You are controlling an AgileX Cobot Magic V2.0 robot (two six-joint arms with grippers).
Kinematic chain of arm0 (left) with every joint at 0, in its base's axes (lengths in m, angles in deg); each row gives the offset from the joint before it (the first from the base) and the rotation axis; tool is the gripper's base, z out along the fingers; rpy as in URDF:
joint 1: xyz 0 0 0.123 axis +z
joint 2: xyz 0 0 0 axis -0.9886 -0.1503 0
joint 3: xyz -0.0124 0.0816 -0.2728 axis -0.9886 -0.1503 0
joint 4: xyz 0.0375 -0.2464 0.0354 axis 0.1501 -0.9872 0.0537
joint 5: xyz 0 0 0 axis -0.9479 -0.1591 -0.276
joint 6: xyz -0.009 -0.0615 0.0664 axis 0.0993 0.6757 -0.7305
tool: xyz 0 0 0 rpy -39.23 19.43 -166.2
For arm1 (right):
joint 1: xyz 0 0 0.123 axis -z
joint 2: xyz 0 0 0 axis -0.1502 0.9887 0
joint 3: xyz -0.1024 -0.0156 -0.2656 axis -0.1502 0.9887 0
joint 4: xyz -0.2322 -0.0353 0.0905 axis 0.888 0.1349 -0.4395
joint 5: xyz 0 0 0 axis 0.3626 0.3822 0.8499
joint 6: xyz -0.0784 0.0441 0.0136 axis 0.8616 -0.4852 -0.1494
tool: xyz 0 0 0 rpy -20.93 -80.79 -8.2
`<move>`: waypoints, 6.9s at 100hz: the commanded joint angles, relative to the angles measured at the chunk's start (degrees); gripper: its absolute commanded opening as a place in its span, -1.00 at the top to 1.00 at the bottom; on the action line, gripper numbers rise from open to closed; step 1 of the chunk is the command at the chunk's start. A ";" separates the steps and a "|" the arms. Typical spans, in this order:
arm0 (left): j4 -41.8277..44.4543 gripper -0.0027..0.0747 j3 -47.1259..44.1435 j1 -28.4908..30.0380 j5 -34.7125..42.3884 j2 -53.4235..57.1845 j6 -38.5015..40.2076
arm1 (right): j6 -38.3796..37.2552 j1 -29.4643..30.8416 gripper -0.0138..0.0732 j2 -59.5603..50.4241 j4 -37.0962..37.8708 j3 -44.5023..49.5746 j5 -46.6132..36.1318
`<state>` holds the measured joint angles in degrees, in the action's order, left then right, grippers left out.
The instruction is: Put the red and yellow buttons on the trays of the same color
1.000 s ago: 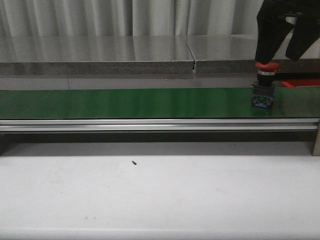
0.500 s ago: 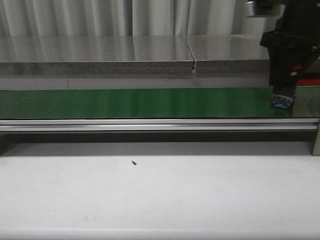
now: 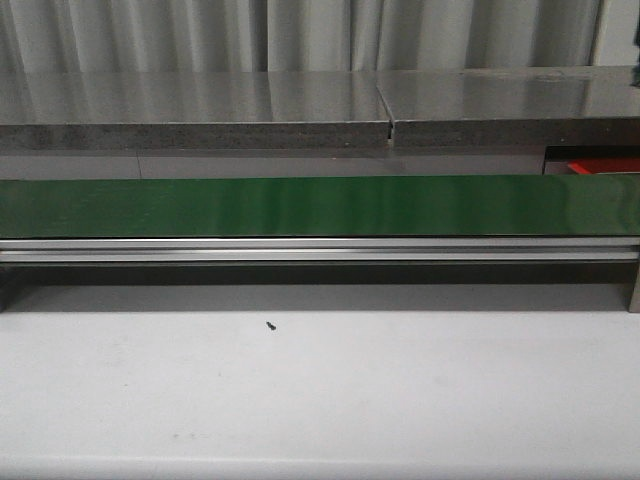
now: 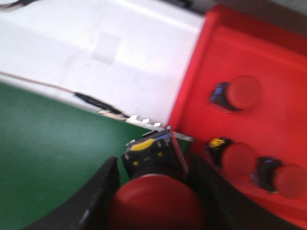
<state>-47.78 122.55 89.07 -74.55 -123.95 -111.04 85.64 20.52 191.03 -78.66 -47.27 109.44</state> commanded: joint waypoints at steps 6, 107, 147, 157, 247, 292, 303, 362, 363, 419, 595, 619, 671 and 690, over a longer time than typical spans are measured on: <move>-1.15 0.98 1.44 -0.45 3.25 0.35 0.07 | -2.26 6.35 0.60 1.03 -0.14 -6.45 -4.28; 0.27 0.98 1.39 -0.45 4.52 -4.23 0.07 | -4.16 11.80 0.60 18.26 -2.54 -12.08 -20.41; 0.27 0.98 1.39 -0.45 4.62 -4.23 0.07 | -4.16 11.82 0.60 20.37 -3.01 -13.53 -20.02; 0.27 0.98 1.39 -0.45 4.65 -4.23 0.07 | -4.16 11.82 0.60 20.71 -3.01 -13.53 -19.78; 0.27 0.98 1.39 -0.45 4.75 -4.23 0.07 | -4.10 11.82 -0.47 22.35 -2.33 -13.53 -21.60; 0.27 0.98 1.39 -0.45 4.75 -4.23 0.07 | -4.15 11.82 -0.47 18.04 -2.39 -15.05 -21.48; 0.27 0.98 1.39 -0.45 4.75 -4.23 0.07 | -4.15 11.82 -0.47 14.75 -3.05 -15.24 -19.44; 0.27 0.98 1.39 -0.45 5.84 -4.23 0.07 | -2.94 11.66 -0.46 -10.11 -12.16 -7.46 -6.44; 0.27 0.98 1.39 -0.45 5.84 -4.23 0.07 | -2.94 11.66 -0.46 -10.52 -12.16 -6.99 -6.45; 0.27 0.98 1.39 -0.45 6.65 -4.23 0.07 | 10.96 11.66 -0.46 -49.61 -21.95 52.52 -21.29; -0.15 -0.50 53.32 15.02 -12.66 -63.85 5.44 | 12.17 2.05 0.84 -58.14 -23.49 75.07 -25.14; -0.15 -0.50 54.19 15.02 -8.43 -69.00 5.44 | 12.17 2.05 0.84 -58.14 -23.49 75.07 -25.14; -3.26 -0.50 55.50 14.80 -2.51 -77.11 6.88 | 12.17 2.05 0.84 -58.14 -23.49 75.07 -25.14; -4.16 -0.50 56.18 14.14 -0.73 -78.73 6.88 | 12.17 2.05 0.84 -58.14 -23.49 75.07 -25.14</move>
<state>-49.92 176.62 103.81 -78.06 -205.73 -104.82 97.37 22.73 134.02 -100.28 29.27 86.49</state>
